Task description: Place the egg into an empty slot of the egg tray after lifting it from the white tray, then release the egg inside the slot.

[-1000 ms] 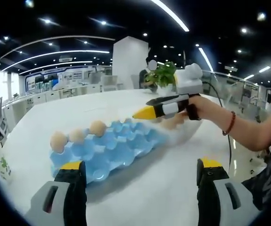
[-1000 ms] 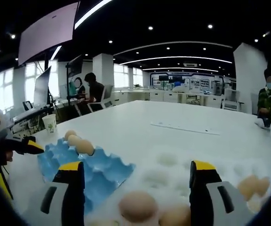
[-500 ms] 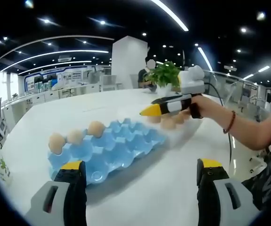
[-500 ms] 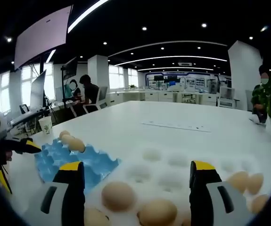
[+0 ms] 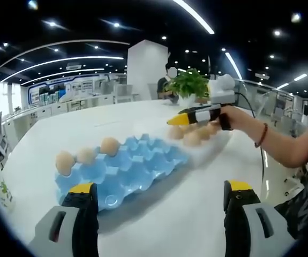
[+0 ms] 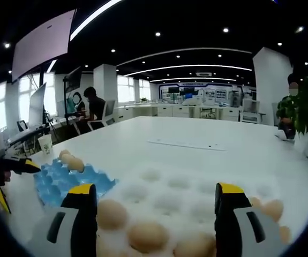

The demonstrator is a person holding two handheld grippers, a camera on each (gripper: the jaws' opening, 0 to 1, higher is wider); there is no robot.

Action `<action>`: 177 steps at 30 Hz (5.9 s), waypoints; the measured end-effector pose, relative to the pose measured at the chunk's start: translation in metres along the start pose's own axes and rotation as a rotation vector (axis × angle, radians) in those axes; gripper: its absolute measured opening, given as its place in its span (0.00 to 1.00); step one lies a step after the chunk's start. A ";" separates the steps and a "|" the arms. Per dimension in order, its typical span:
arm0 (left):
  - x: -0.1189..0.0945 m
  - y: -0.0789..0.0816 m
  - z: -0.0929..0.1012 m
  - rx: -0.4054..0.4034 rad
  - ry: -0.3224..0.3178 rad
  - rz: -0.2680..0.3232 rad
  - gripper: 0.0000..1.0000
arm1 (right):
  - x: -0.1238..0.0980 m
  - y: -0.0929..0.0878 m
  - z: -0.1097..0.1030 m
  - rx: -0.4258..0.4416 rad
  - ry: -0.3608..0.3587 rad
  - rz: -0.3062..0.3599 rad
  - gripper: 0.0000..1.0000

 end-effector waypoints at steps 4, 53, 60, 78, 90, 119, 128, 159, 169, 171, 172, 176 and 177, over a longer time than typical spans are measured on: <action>0.000 0.001 -0.001 0.002 0.000 0.000 1.00 | -0.005 -0.004 0.011 -0.006 -0.023 -0.012 0.94; 0.002 0.000 -0.010 -0.009 0.019 0.000 0.99 | -0.026 -0.036 0.075 0.071 -0.227 -0.127 0.45; 0.001 0.000 -0.013 -0.012 0.023 0.006 0.99 | -0.025 -0.039 0.078 0.008 -0.288 -0.236 0.35; -0.002 -0.001 -0.012 -0.016 0.029 0.010 0.99 | -0.028 -0.042 0.080 -0.001 -0.332 -0.274 0.28; 0.000 -0.001 -0.004 0.010 0.011 0.001 0.99 | -0.029 -0.042 0.081 0.018 -0.348 -0.216 0.28; -0.002 0.001 -0.004 0.011 0.011 0.011 1.00 | -0.041 -0.023 0.081 0.072 -0.370 -0.023 0.26; -0.004 0.001 -0.002 0.011 0.011 0.012 1.00 | -0.040 -0.019 0.075 0.067 -0.323 -0.008 0.26; -0.002 0.001 -0.002 0.008 0.018 0.015 1.00 | -0.035 -0.010 0.061 -0.001 -0.280 -0.050 0.28; 0.000 0.000 -0.004 0.004 0.026 0.007 1.00 | -0.033 -0.018 0.061 0.015 -0.270 -0.074 0.30; 0.000 0.000 -0.005 0.004 0.030 0.007 1.00 | -0.034 -0.019 0.063 0.050 -0.268 -0.066 0.30; 0.000 0.001 -0.005 0.004 0.030 0.009 1.00 | -0.035 -0.019 0.063 0.056 -0.265 -0.061 0.30; 0.002 0.001 -0.004 0.008 0.026 0.006 1.00 | -0.037 -0.020 0.064 0.091 -0.264 -0.040 0.30; 0.002 0.001 -0.003 0.009 0.026 0.005 1.00 | -0.038 -0.021 0.064 0.098 -0.264 -0.034 0.30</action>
Point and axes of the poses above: the point that each gripper's makers call its tool centre point, and the gripper's own axes: x roughly forward along the fingers, z roughly to its right, y roughly out of its top, the point moved 5 cm from there along -x, roughly backward along the fingers, and after that the axes turned 15 degrees about -x, right-handed, at the moved point
